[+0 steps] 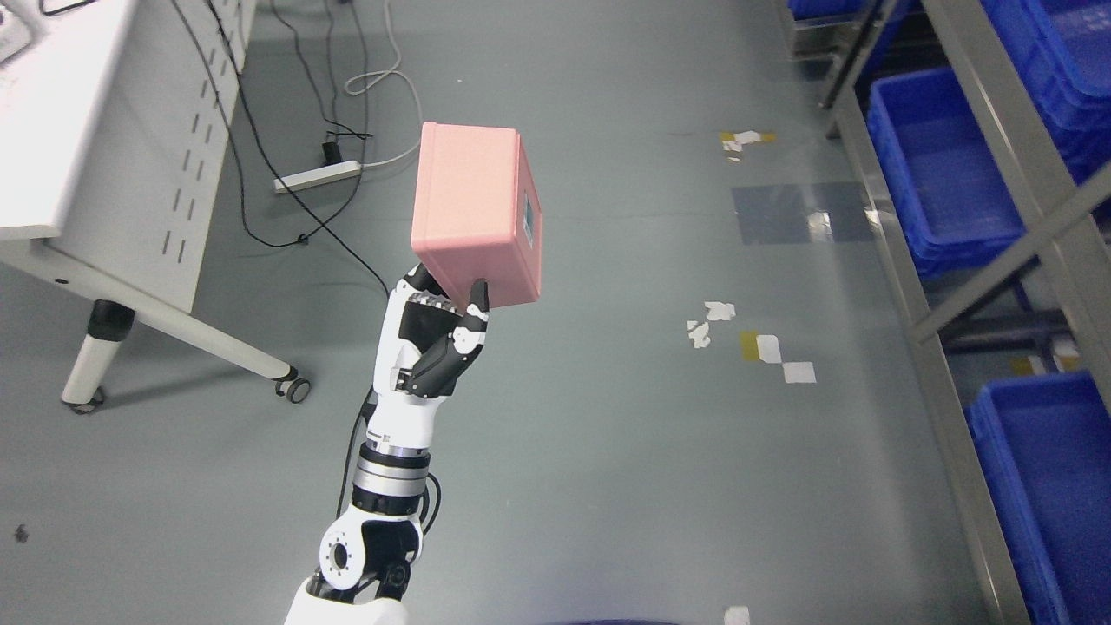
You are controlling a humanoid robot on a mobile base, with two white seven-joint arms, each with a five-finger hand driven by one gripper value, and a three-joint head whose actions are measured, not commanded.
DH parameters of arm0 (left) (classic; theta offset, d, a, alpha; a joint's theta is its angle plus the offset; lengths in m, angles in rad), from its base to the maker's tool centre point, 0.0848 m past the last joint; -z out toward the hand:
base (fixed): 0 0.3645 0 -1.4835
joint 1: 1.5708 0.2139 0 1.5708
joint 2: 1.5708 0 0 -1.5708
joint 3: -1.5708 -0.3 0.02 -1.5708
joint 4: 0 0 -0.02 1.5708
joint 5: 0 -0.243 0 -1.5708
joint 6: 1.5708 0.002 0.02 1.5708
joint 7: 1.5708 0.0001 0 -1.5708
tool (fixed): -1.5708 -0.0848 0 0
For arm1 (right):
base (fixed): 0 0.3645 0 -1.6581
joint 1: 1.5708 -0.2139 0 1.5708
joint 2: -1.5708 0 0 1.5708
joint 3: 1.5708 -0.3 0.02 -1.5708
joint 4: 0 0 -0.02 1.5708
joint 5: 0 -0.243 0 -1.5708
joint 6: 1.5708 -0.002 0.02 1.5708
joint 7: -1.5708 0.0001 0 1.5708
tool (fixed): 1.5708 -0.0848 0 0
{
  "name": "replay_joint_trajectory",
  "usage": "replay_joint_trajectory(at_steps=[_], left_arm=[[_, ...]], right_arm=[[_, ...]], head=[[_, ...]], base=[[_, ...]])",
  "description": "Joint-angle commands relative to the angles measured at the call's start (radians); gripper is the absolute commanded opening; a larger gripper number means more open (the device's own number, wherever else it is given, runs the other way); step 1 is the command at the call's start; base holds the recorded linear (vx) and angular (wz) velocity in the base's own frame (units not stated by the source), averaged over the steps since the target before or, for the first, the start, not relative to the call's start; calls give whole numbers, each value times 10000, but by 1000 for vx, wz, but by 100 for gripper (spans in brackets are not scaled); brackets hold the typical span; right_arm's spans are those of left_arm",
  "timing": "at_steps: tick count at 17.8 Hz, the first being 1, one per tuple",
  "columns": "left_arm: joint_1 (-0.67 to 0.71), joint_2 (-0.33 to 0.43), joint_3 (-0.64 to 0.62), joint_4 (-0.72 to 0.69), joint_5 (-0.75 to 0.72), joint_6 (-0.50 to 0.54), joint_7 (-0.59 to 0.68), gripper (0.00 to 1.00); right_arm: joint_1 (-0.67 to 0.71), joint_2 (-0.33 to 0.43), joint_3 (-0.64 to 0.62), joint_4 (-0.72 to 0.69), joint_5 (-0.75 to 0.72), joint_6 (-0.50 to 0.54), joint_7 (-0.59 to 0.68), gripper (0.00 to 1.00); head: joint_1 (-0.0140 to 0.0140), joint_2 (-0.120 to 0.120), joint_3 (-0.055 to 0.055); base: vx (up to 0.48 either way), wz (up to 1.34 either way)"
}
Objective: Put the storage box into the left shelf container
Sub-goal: 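Hold the pink box up in the left hand while turning toward the bin shelving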
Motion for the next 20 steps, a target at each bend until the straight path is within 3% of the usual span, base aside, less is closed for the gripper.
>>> replay_joint_trajectory(at_steps=[1, 8, 20], left_arm=[[429, 175, 915, -19, 0, -80, -40, 2], [429, 175, 762, 27, 15, -372, -530, 2], [567, 175, 685, 27, -15, -602, -944, 3]], right_arm=[[-45, -175, 0, -174, -215, 0, -31, 100], [-45, -175, 0, -174, -215, 0, -31, 100], [-45, -175, 0, -174, -215, 0, -31, 100]], head=[[0, 0, 0], [0, 0, 0], [0, 0, 0]], base=[[324, 624], [371, 368], [486, -45]])
